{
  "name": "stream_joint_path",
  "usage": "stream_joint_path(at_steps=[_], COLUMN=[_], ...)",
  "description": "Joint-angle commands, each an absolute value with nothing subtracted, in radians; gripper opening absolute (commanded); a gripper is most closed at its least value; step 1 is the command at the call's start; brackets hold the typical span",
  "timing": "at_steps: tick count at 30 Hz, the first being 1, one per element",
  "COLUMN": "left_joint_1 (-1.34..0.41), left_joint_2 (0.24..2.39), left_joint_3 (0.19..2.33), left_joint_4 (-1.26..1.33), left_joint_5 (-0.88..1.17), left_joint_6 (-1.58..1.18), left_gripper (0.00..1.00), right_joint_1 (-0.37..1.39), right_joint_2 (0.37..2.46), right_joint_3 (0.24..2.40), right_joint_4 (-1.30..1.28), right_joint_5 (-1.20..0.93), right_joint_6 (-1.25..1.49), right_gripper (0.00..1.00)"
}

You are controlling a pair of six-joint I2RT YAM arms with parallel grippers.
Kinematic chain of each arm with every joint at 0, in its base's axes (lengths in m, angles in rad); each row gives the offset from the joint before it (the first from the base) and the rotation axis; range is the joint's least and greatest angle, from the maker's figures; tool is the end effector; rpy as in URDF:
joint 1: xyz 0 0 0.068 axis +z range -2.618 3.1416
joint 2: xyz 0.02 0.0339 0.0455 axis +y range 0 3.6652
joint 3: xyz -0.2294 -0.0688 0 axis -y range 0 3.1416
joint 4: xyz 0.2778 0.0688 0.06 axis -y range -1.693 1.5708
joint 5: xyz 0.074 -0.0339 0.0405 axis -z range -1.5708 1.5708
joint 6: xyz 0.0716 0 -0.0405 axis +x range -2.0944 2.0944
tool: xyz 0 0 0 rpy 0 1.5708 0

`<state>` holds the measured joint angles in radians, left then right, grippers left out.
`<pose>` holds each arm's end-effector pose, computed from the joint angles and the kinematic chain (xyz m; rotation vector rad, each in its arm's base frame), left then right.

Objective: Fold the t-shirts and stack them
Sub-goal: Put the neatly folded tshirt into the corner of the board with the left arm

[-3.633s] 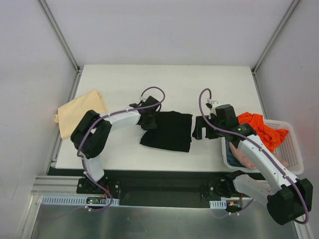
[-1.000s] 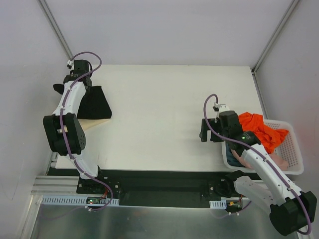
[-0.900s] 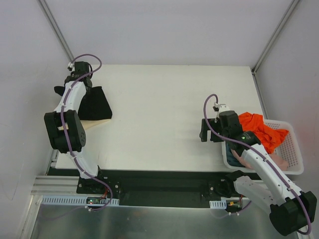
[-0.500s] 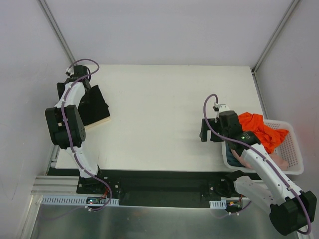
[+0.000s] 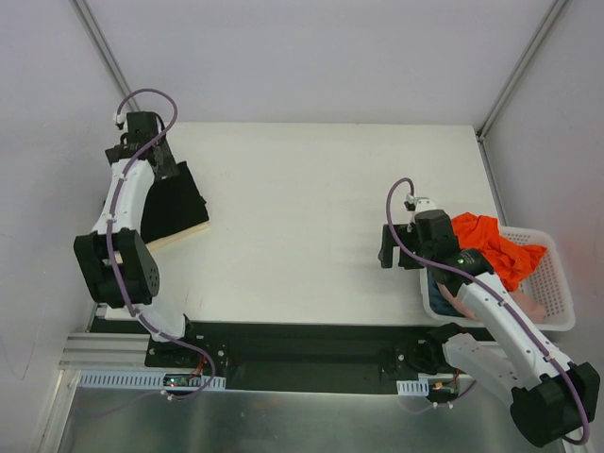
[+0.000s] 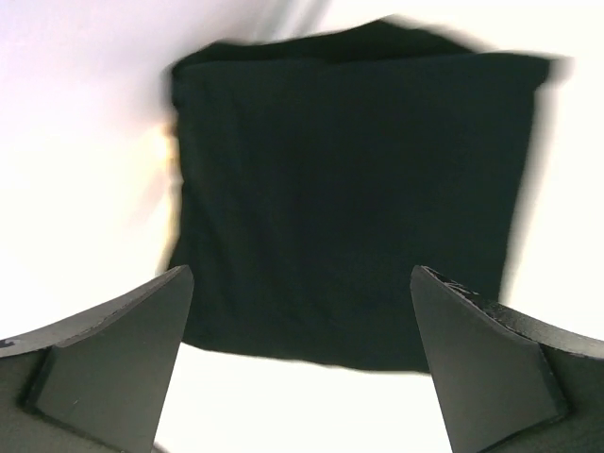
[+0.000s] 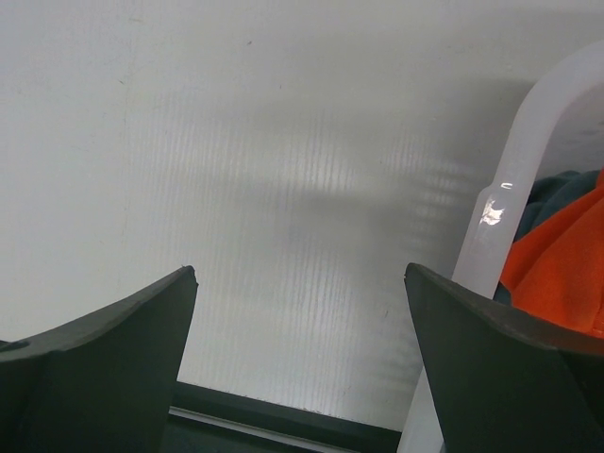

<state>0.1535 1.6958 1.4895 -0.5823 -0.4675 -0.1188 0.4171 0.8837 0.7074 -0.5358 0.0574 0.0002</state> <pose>0.4200 0.0976 0.2451 -0.5384 2.2585 0.5666 0.2473 0.1051 0.2061 -0.4437 2.2427 0.1526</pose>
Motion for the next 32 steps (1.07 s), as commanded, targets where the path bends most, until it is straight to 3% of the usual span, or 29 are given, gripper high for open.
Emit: stream_joint_path(at_steps=[1, 8, 12, 19, 26, 32], left_joint_1=[0.094, -0.299, -0.513, -0.633, -0.635, -0.634], left_joint_2=[1.508, 1.31, 1.163, 0.896, 0.726, 0.701], left_joint_3=[1.47, 1.254, 1.039, 0.6, 0.502, 0.48], left_joint_4=[-0.577, -0.459, -0.29, -0.058, -0.051, -0.051], left_joint_5=[-0.227, -0.445, -0.445, -0.431, -0.488, -0.512], left_joint_6=[-0.329, -0.37, -0.408, -0.492, -0.462, -0.451], left_gripper=[0.99, 0.99, 0.99, 0.99, 0.99, 0.99], right_joint_1=[0.417, 0.417, 0.417, 0.419, 0.422, 0.42], right_joint_2=[0.851, 0.819, 0.795, 0.617, 0.532, 0.54], right_joint_3=[0.706, 0.686, 0.664, 0.551, 0.457, 0.475], right_joint_4=[-0.523, -0.5, -0.465, -0.342, -0.226, -0.219], right_joint_5=[0.077, 0.132, 0.115, 0.149, 0.17, 0.178], right_joint_6=[0.02, 0.055, 0.06, 0.069, 0.04, 0.075], right_gripper=[0.96, 0.96, 0.96, 0.96, 0.96, 0.96])
